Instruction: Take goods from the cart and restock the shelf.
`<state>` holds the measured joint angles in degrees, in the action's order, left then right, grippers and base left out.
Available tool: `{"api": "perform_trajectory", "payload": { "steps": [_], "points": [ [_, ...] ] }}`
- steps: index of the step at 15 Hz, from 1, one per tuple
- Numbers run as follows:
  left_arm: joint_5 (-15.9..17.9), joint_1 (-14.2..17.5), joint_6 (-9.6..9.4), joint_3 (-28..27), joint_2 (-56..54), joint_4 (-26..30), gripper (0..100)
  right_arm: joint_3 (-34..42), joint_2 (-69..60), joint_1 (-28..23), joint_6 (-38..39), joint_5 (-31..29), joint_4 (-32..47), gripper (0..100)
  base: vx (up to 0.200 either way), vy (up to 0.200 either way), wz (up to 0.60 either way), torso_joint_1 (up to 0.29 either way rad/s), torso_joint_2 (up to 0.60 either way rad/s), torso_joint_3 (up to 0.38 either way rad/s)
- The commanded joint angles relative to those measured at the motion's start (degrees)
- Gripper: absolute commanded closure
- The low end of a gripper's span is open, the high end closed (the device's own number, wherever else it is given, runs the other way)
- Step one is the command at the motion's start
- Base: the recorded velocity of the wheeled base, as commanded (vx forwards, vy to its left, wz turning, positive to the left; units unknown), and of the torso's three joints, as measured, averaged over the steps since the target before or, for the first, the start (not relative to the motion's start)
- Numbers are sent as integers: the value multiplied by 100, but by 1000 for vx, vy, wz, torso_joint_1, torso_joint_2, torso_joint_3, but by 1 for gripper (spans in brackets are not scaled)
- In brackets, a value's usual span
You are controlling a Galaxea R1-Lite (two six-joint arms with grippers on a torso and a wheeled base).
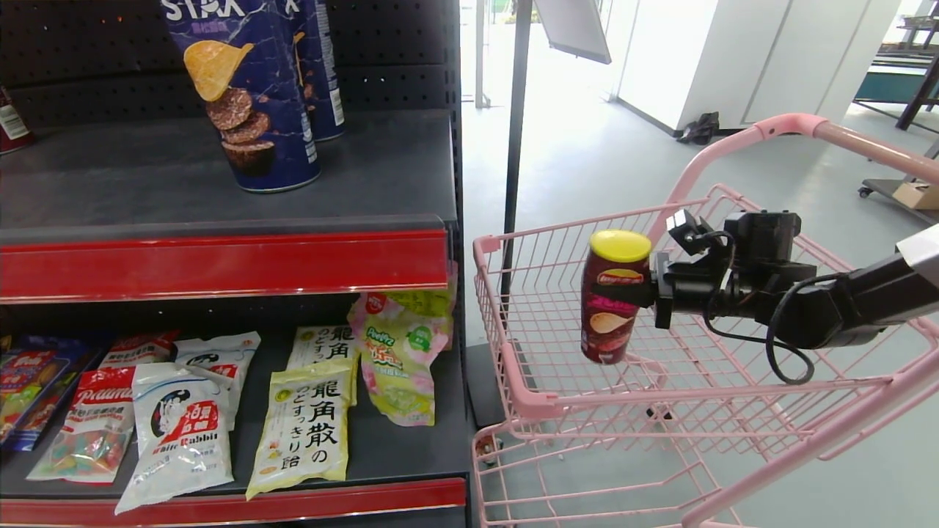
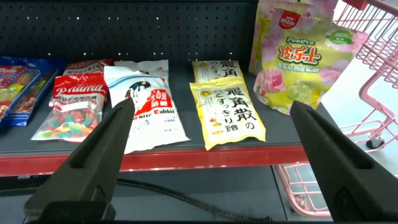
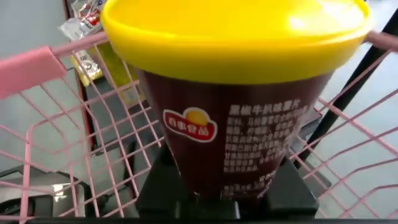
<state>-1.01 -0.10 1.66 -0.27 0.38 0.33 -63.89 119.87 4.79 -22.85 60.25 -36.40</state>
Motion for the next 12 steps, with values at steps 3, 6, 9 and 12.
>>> {"api": "perform_trajectory", "payload": {
  "steps": [3,6,9,12],
  "points": [
    [-4,1,1,0,6,2,0,-36,-1159,13,535,-30,-7,100,0,0,0,0,0,0],
    [-4,1,1,0,6,2,0,360,-2266,39,1045,-224,-7,100,0,0,0,0,0,0],
    [-4,1,1,0,6,2,0,1001,-2987,699,878,-364,-139,100,0,0,0,0,0,0],
    [-4,1,1,0,6,2,0,1669,-3418,1340,861,-558,-113,100,0,0,0,0,0,0]
  ]
}}
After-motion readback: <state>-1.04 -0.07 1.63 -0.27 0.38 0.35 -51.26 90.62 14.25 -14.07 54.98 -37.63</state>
